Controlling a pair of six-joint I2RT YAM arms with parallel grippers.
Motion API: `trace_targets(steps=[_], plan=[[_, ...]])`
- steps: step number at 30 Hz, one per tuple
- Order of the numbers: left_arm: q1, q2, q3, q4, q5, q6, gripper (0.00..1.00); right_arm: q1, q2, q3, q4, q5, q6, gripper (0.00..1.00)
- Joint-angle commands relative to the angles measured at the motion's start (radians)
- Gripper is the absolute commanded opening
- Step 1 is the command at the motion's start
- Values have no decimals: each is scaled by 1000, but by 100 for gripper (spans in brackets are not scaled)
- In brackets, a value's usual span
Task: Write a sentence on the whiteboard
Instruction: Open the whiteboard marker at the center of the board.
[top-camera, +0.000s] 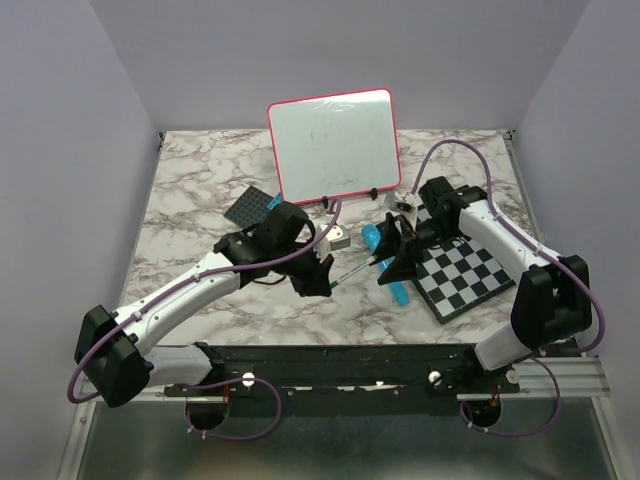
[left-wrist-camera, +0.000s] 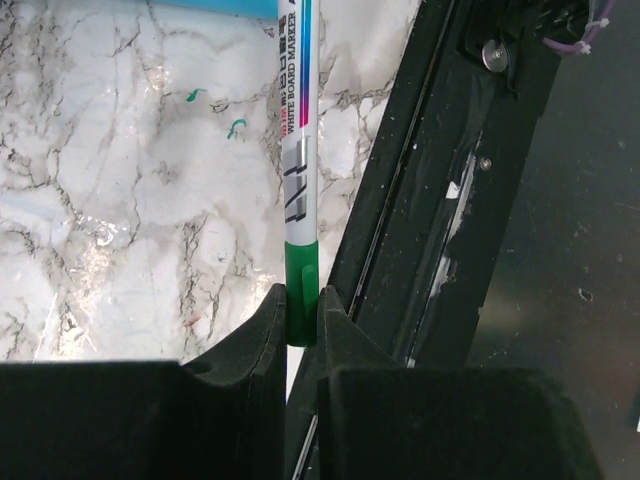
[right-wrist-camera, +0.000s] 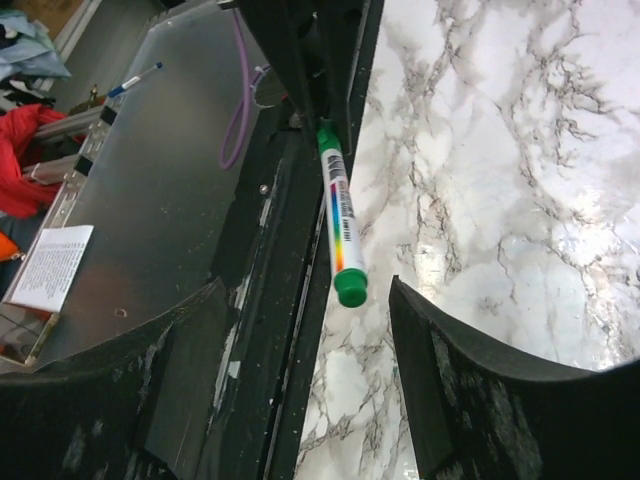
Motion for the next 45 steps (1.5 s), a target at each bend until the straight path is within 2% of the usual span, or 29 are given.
trace_targets(steps=[1,6,16,20,21,24,28,36,45], plan=[[-1,-14,2,7,62,22,0,6,11,15,-238,-108,-344,74],[-20,-22,-24,100,72,-19,0,16,28,13,-246,-137,-350,74],[-59,9,-70,265,46,-87,0,39,35,26,-194,-177,-235,74],[-58,7,-78,298,33,-99,0,57,6,6,-20,-127,-3,74],[-58,7,-80,298,30,-99,0,60,-18,-20,102,-114,135,74],[-59,2,-86,297,21,-96,0,66,-69,-83,304,-76,321,74],[-59,1,-93,297,7,-94,0,79,-88,-94,349,-63,363,73],[-53,1,-98,306,-11,-99,0,106,-81,-112,447,-45,481,65],[-30,-10,-101,295,-14,-94,0,118,-78,-109,463,6,506,59]])
